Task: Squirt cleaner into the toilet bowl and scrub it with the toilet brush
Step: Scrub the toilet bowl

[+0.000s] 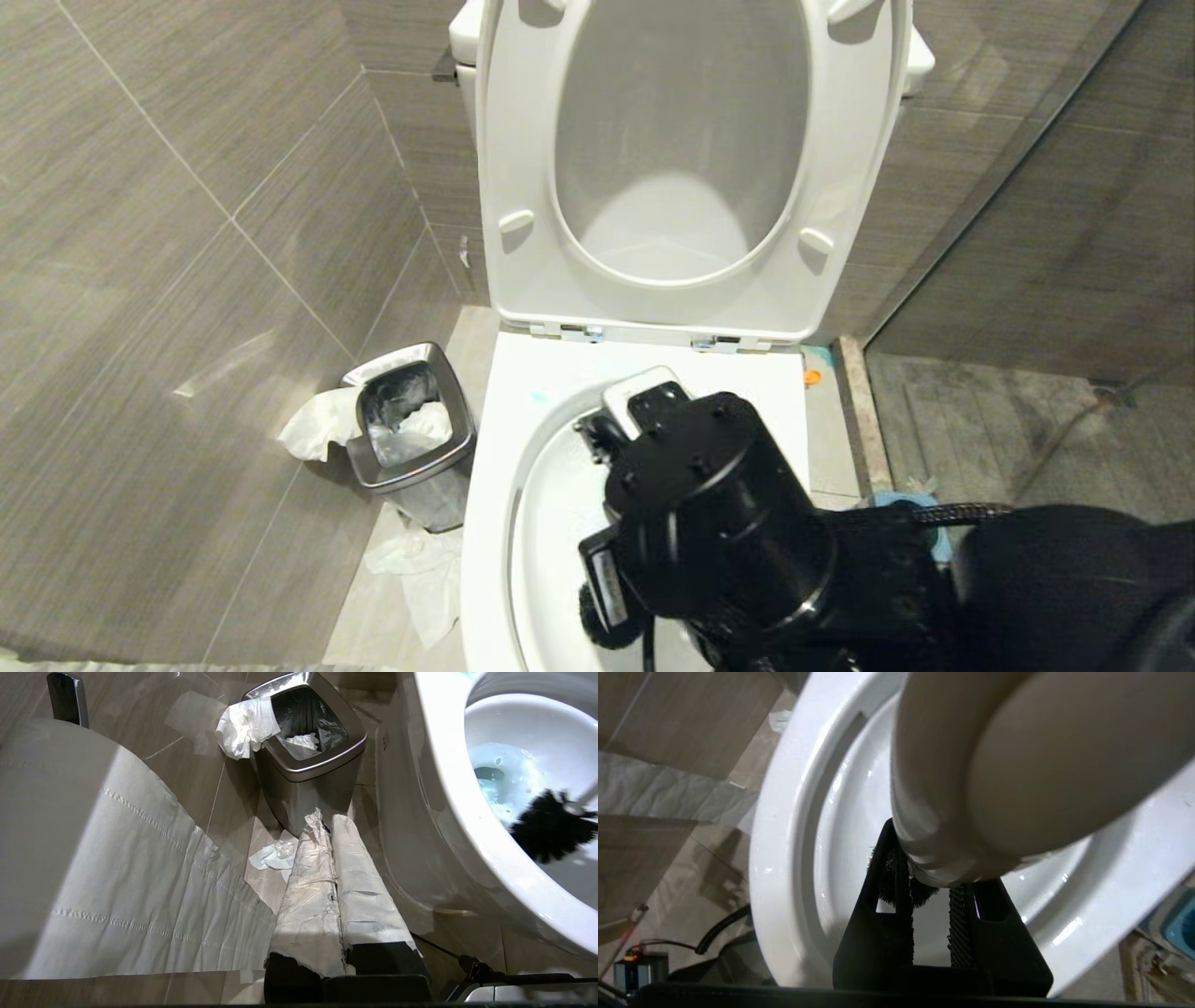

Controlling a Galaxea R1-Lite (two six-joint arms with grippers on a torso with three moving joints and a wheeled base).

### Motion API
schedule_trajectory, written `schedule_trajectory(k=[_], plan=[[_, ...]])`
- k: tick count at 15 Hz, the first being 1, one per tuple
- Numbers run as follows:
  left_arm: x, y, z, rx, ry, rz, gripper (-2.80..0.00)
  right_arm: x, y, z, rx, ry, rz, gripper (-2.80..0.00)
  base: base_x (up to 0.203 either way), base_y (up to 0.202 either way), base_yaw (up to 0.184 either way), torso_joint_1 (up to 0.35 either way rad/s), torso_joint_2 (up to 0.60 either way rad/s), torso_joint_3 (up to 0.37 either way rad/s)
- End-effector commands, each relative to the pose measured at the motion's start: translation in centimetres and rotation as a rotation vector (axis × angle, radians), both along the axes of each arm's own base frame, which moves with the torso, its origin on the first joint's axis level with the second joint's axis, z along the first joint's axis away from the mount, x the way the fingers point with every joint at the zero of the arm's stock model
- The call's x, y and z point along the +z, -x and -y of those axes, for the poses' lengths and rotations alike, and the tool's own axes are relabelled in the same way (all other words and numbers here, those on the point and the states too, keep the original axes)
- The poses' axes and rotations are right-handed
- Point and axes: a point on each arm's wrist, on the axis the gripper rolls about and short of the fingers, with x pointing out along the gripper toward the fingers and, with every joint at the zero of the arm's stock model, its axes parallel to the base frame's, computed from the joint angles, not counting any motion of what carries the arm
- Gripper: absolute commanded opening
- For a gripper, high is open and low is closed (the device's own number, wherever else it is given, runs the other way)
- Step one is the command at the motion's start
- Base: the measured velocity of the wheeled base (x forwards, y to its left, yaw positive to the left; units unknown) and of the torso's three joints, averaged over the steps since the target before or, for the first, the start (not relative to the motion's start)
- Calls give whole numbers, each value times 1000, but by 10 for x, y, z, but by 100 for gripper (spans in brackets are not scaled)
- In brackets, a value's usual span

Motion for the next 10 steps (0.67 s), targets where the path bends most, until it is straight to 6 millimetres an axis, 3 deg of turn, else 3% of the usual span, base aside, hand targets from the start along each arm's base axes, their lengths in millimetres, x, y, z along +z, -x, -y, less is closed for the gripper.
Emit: schedule_trajectory(k=[1,3,6,10], plan=[[0,0,0,0,0,-1,-280,15,4,38,-46,-32,17,-280,0,0,0,0,0,0],[0,0,0,0,0,-2,-280,14,-4,55,-102,-24,16,-280,0,0,0,0,0,0],[0,0,0,0,0,-3,-280,14,-32,71,-209,-27,19,-280,0,0,0,0,0,0],[0,0,0,0,0,-1,-280,8,-72,60,-278,-26,17,-280,0,0,0,0,0,0]])
